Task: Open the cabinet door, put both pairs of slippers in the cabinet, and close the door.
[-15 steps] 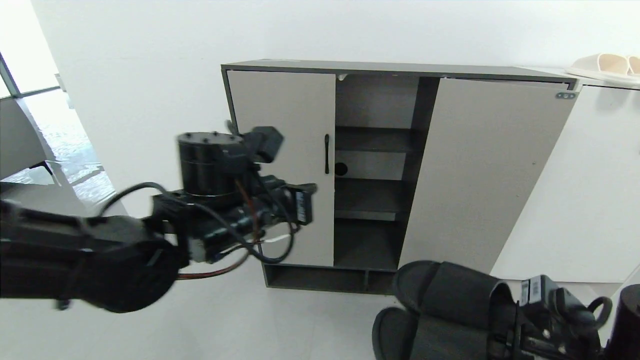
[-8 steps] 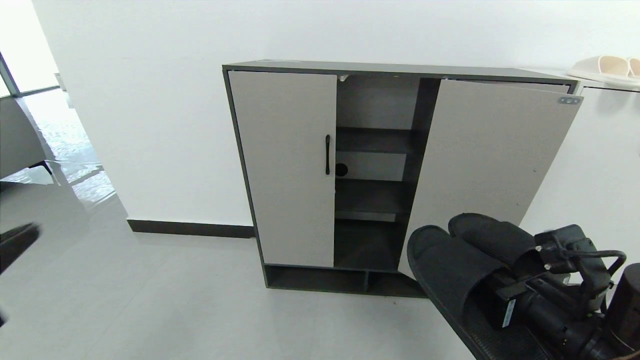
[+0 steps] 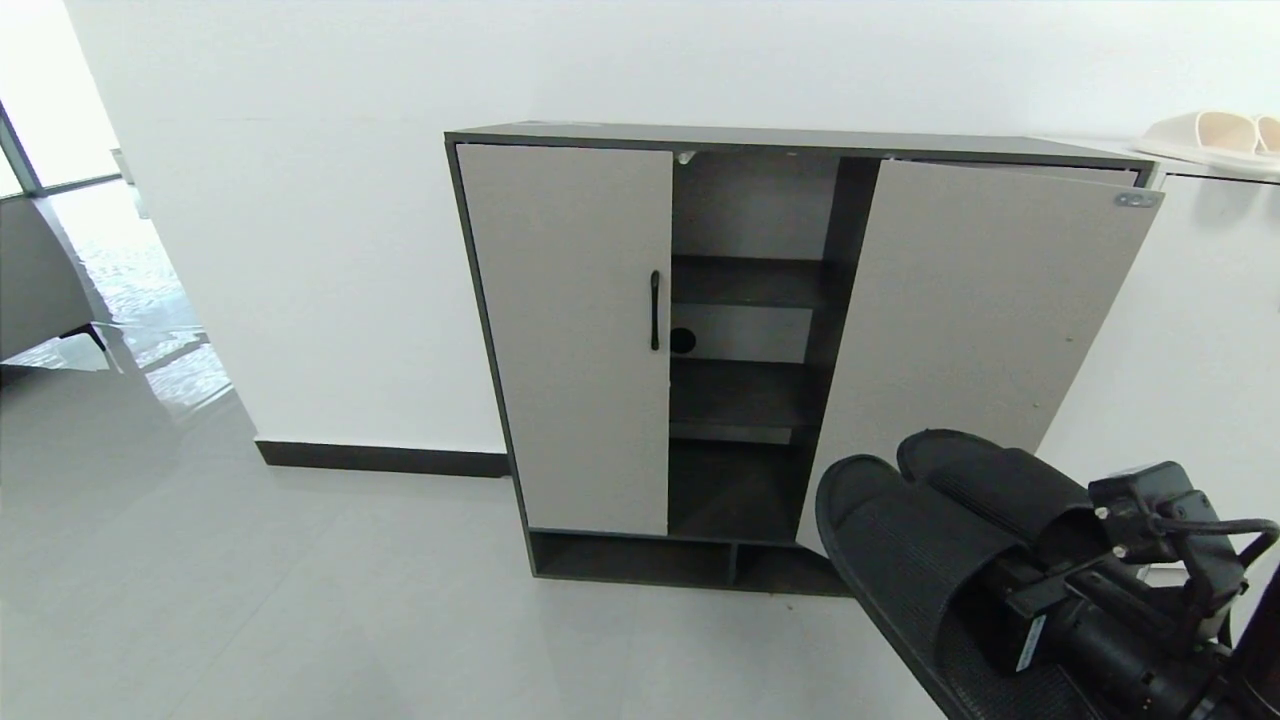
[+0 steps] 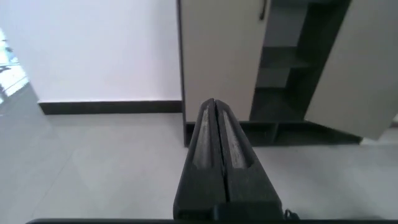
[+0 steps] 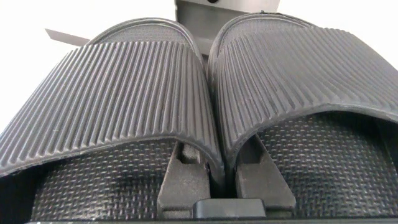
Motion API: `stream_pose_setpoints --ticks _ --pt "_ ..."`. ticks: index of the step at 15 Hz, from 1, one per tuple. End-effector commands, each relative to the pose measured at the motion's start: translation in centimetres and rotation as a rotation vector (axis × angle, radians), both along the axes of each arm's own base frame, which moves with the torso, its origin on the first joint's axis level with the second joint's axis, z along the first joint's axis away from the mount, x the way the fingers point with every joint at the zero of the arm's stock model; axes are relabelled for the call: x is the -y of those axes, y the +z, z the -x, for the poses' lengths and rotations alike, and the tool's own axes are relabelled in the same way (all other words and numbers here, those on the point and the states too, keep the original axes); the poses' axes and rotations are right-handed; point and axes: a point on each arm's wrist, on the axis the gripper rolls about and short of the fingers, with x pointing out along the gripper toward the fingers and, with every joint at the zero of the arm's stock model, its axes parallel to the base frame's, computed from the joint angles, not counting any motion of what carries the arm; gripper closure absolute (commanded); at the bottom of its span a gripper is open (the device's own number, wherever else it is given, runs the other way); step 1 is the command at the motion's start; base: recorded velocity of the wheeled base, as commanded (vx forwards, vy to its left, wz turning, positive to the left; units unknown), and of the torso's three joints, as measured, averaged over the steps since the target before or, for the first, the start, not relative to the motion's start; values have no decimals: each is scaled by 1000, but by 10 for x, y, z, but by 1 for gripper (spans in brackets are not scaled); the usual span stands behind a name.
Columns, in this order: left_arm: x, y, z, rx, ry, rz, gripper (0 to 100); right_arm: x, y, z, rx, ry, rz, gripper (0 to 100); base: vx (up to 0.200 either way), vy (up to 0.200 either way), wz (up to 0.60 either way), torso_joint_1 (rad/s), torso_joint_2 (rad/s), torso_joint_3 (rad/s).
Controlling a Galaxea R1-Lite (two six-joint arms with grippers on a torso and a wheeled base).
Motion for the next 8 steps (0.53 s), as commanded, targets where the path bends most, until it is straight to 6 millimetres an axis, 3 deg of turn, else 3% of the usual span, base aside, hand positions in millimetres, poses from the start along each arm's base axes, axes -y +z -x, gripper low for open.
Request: stream_pose_setpoints --ticks 1,5,8 --pt "0 -8 0 6 8 -3 100 -1 0 3 3 12 -3 100 0 0 0 0 0 0" --pt "0 -8 0 4 27 27 100 -2 0 1 5 12 -4 100 0 0 0 0 0 0" --pt "0 -8 0 4 25 31 100 -4 -1 -1 2 4 -5 100 0 200 0 2 2 1"
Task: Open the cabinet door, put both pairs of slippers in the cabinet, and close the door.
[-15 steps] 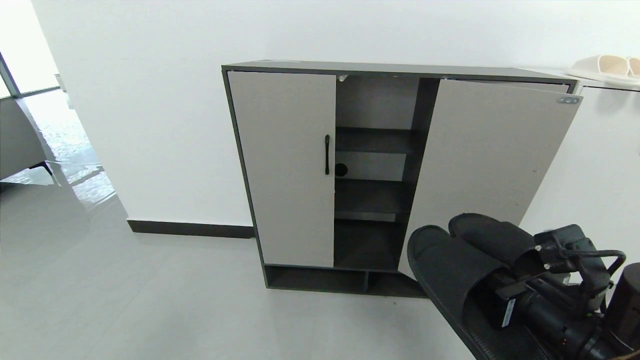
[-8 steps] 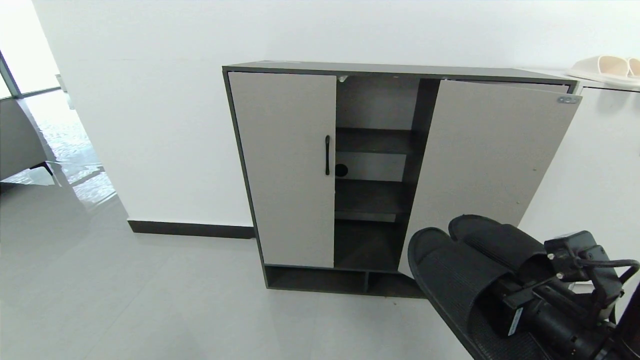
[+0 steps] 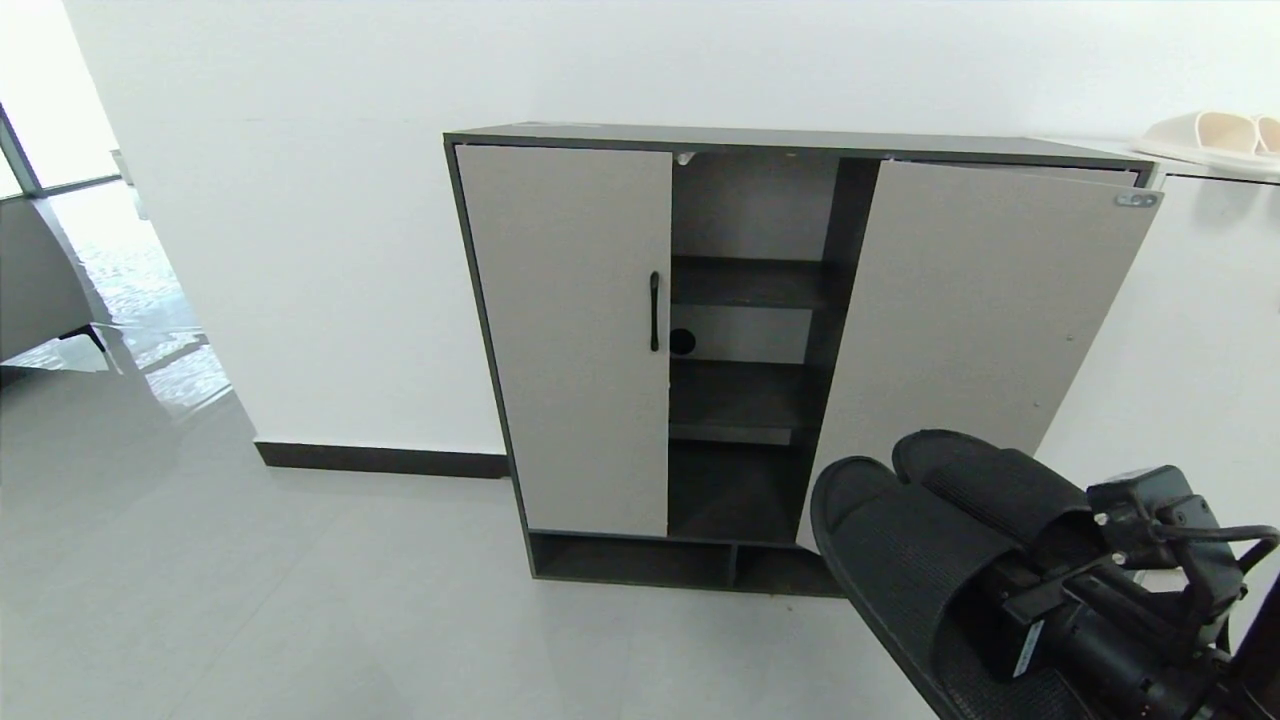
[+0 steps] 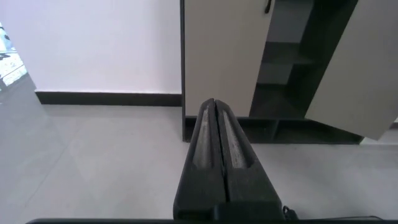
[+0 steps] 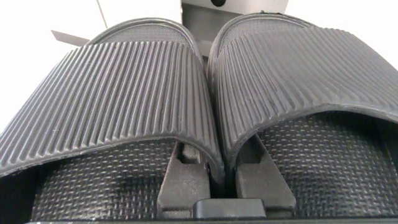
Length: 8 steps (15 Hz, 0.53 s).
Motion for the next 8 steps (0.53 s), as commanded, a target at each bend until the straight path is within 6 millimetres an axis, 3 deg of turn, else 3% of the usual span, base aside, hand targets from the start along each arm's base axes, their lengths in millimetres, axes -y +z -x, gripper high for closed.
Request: stream_pose_setpoints --ticks 1,8 --pt "0 0 0 -2 -1 -1 100 -2 1 -3 2 -3 -1 100 0 200 0 2 2 -2" --pt "0 0 0 -2 -1 -1 100 -1 3 -5 12 -49 -6 100 0 200 0 6 4 0"
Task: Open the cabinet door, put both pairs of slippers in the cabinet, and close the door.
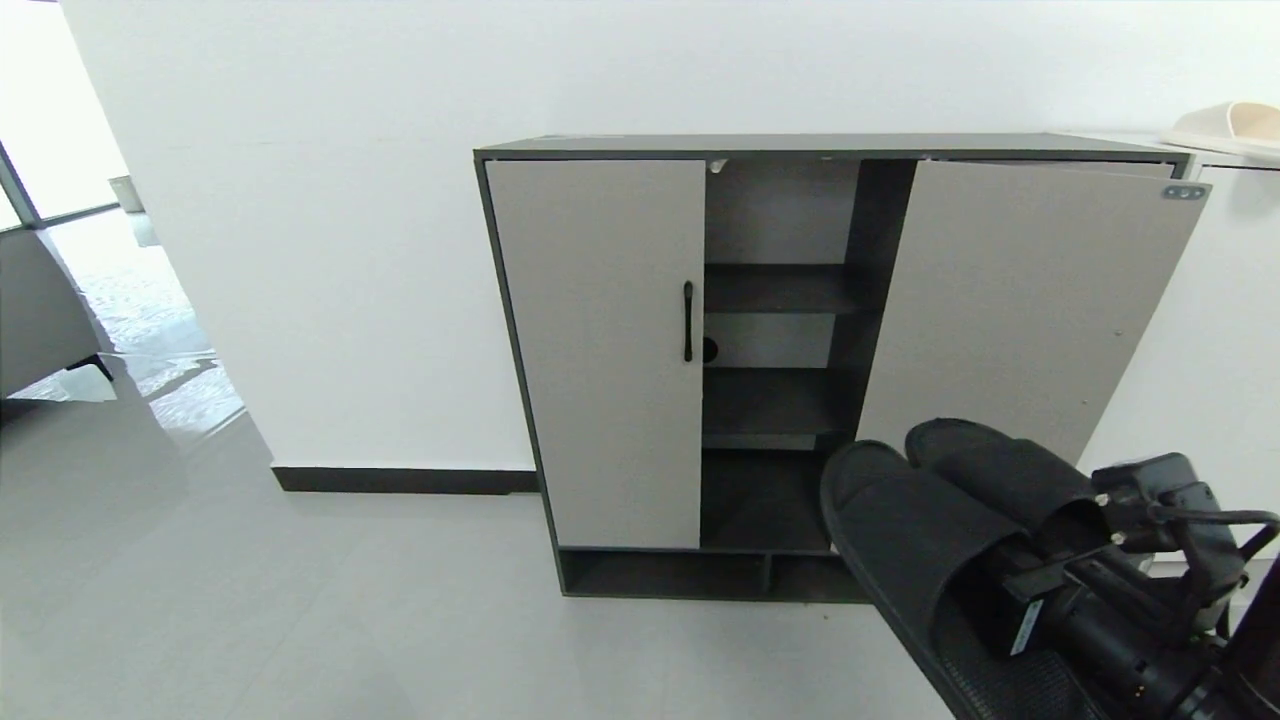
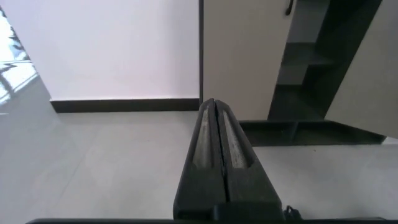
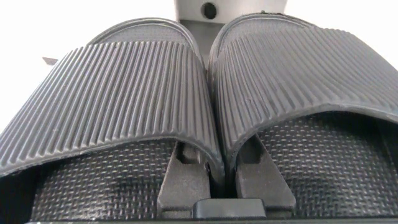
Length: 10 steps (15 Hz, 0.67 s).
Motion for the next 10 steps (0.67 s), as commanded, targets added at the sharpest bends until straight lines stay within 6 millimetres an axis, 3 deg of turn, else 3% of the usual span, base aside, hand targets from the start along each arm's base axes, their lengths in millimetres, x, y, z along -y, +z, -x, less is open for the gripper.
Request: stream_pose_setpoints --ticks 1,4,7,10 --pt "0 0 0 -2 1 0 100 1 -1 -2 -1 -18 3 100 0 200 0 2 -2 7" --pt "0 0 0 -2 1 0 100 4 0 -5 0 -42 2 100 0 200 0 6 4 4" --pt "0 0 0 -2 4 3 100 9 2 -12 9 -93 -3 100 0 0 0 0 0 0" --pt "0 0 0 -2 4 -3 100 12 2 -26 13 -203 -1 100 200 0 0 5 -4 4"
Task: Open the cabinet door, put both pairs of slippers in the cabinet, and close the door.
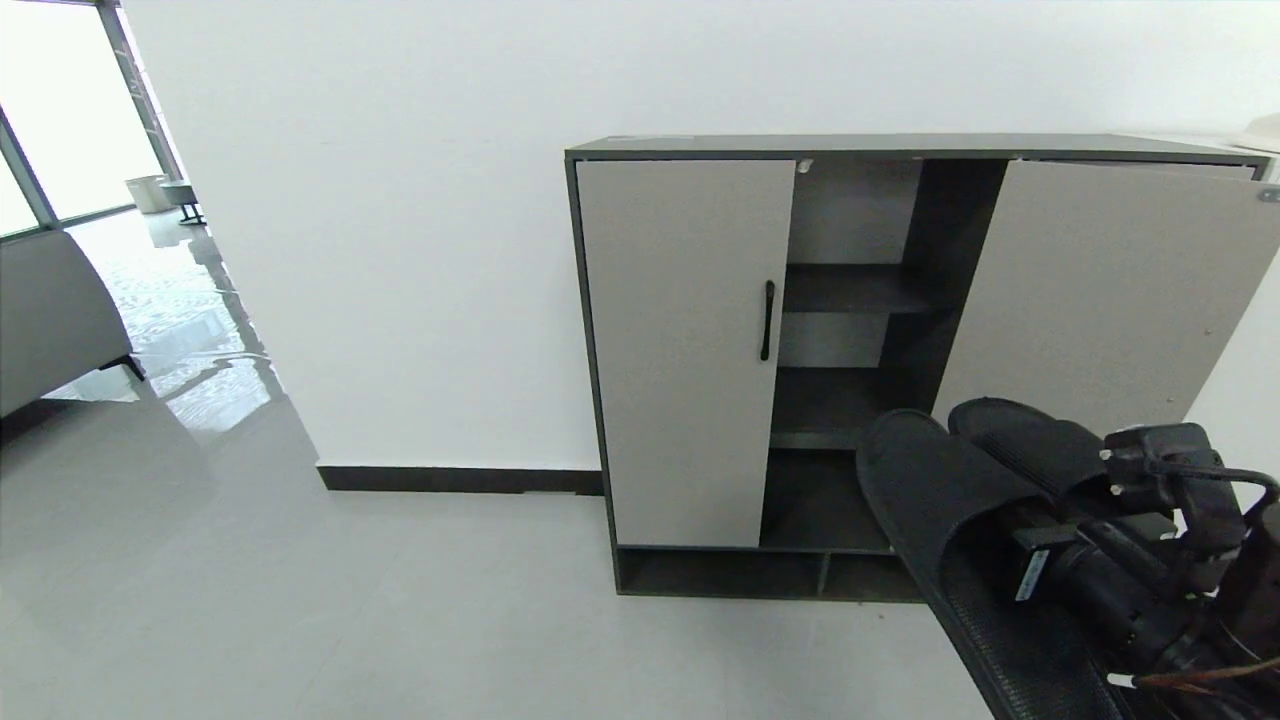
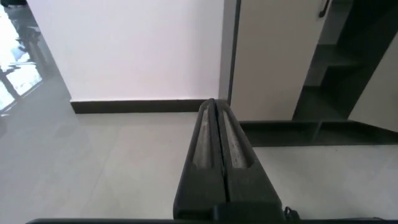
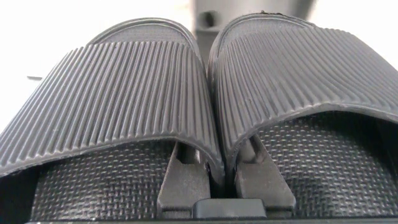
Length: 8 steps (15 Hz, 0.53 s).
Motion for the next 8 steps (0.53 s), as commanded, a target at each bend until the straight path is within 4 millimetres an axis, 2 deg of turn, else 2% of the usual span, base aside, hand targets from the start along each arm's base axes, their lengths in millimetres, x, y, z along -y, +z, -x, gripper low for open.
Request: stream_pose_setpoints --ticks 1,8 --pt "0 0 0 -4 0 1 100 2 -3 -12 -9 -47 5 100 200 0 0 12 -2 2" --pt "0 0 0 -4 0 3 100 10 -1 -25 22 -114 -9 100 200 0 0 1 3 3"
